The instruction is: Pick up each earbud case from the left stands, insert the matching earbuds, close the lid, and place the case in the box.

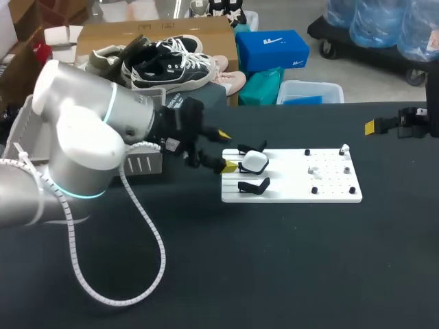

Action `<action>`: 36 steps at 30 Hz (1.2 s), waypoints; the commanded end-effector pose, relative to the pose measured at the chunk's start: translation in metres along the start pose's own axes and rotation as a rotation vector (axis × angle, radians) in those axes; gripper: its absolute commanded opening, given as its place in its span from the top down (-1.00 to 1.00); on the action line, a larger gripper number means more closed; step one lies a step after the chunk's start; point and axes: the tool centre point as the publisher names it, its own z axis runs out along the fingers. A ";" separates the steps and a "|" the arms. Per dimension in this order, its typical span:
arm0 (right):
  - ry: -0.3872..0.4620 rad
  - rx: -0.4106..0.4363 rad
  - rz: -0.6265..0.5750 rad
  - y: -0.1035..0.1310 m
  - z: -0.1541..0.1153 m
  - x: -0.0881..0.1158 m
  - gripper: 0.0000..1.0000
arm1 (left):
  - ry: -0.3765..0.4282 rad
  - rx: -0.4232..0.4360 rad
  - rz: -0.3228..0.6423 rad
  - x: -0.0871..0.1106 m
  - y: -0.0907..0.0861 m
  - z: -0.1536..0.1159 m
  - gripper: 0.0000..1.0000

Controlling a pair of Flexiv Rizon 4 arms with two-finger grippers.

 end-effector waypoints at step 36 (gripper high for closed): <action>0.001 0.002 0.000 0.000 0.000 0.000 -1.00 | 0.014 0.135 0.048 0.008 0.009 0.050 -1.00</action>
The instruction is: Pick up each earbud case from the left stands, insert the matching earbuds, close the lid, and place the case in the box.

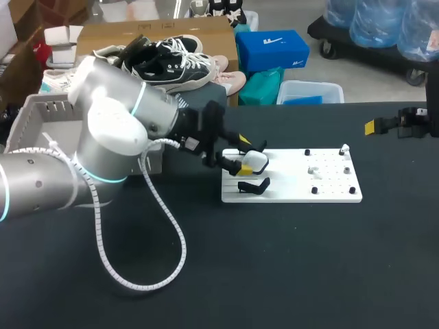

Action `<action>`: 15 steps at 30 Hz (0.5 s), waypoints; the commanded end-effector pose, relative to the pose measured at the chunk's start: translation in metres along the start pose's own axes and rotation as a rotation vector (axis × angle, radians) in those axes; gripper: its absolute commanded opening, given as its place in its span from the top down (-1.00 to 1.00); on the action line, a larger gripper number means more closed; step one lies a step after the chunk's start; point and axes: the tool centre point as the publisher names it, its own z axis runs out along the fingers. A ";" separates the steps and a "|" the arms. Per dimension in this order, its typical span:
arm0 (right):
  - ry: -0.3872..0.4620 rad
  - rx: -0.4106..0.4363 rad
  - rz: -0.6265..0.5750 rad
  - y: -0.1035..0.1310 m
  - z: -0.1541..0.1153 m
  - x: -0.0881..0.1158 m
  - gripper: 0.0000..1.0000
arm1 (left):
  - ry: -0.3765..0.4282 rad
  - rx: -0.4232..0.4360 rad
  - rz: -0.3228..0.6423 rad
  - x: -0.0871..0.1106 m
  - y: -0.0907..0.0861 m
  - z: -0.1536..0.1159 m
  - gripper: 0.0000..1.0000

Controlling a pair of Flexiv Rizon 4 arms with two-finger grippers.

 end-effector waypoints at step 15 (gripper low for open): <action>0.001 0.002 0.000 0.000 0.000 0.000 -1.00 | -0.004 0.010 0.017 0.006 -0.006 0.004 -1.00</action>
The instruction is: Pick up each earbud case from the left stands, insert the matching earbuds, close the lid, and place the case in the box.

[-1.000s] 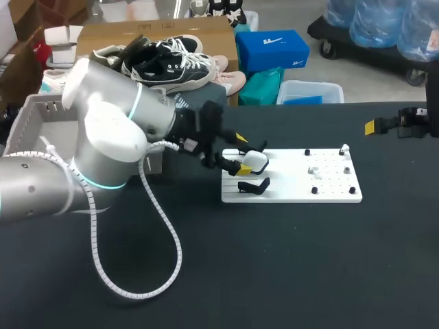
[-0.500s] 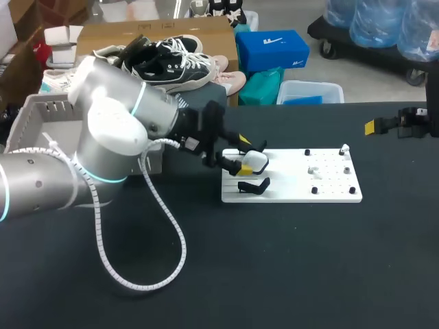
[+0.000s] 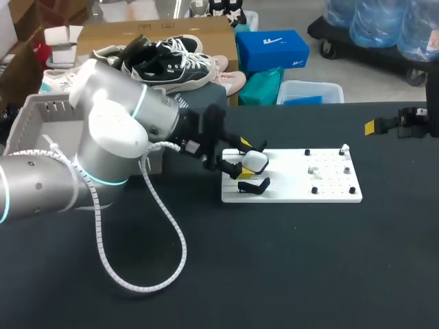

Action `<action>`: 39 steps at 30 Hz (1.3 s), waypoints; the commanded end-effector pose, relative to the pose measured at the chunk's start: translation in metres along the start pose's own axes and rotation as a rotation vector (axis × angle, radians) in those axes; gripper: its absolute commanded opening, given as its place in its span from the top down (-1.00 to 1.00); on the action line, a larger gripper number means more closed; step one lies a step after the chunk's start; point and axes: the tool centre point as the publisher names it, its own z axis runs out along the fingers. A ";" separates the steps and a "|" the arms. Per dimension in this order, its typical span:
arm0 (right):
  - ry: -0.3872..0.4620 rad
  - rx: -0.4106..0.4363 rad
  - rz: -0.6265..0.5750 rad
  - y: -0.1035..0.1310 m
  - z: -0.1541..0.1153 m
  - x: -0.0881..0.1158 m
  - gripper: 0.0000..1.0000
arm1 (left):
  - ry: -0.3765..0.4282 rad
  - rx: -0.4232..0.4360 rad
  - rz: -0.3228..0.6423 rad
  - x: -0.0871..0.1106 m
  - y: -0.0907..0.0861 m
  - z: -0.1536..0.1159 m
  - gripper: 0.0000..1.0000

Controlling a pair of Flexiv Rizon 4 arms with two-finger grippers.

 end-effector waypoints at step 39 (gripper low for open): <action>0.001 0.002 0.000 0.000 0.000 0.000 -1.00 | 0.005 -0.002 0.001 0.007 0.014 0.010 0.06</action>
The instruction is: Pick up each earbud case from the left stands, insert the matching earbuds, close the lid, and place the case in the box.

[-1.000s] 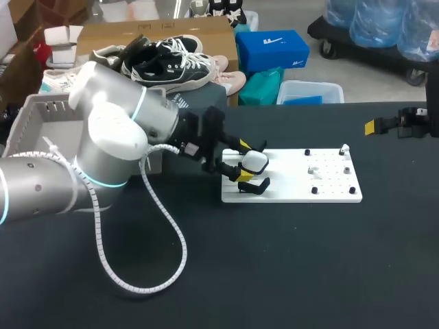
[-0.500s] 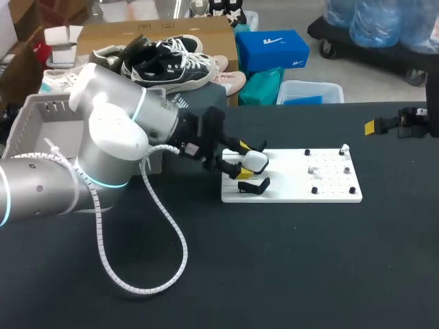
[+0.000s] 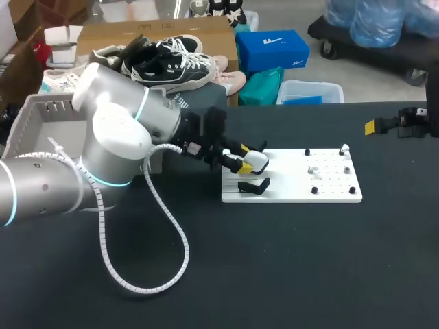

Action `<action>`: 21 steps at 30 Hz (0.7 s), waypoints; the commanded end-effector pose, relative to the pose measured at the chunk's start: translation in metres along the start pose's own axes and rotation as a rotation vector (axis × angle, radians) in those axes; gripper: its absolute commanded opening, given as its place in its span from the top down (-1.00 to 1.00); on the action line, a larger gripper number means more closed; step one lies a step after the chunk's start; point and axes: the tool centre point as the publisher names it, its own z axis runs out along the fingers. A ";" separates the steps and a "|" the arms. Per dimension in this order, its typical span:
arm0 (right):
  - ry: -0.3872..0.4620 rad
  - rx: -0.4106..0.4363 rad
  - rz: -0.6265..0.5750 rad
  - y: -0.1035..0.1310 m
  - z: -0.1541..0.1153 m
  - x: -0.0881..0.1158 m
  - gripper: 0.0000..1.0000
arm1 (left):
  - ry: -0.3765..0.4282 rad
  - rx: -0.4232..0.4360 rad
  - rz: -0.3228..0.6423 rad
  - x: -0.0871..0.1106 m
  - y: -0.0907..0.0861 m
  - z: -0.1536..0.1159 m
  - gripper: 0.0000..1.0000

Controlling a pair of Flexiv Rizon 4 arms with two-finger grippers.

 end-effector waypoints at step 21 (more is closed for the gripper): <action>0.001 0.002 0.000 0.000 0.000 0.000 -1.00 | -0.005 0.020 -0.002 -0.001 0.001 0.000 1.00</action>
